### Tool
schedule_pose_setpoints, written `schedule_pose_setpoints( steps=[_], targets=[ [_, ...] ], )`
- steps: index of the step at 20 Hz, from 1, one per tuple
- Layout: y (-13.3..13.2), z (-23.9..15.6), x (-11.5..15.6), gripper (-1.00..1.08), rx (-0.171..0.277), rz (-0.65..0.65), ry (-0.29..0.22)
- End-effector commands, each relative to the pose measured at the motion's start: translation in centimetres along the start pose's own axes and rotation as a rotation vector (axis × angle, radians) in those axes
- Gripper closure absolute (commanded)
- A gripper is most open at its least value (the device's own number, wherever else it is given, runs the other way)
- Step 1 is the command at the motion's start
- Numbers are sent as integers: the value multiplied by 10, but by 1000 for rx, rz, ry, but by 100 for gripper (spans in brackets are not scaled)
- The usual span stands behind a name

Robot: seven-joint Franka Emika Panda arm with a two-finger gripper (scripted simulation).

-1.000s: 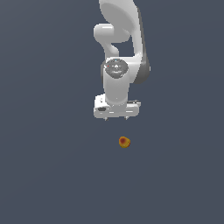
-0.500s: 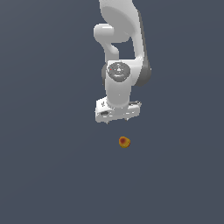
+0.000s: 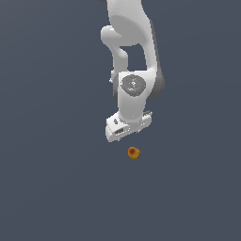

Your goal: Pick up the object and move it to a goal position.

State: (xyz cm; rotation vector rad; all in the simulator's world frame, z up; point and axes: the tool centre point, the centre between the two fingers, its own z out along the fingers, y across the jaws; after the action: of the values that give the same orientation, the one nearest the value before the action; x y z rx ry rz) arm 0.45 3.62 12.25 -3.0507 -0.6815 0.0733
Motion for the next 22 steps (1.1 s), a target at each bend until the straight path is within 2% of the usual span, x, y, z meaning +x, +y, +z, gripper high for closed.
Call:
schedule_pose_setpoints(
  steps=[1,13,22],
  targets=[
    [-1,4,7,-92,-5,-80,3],
    [-4,24,38,-92,-25,-450,20],
    [-6,34,52,-92,-35,-626,30]
  ],
)
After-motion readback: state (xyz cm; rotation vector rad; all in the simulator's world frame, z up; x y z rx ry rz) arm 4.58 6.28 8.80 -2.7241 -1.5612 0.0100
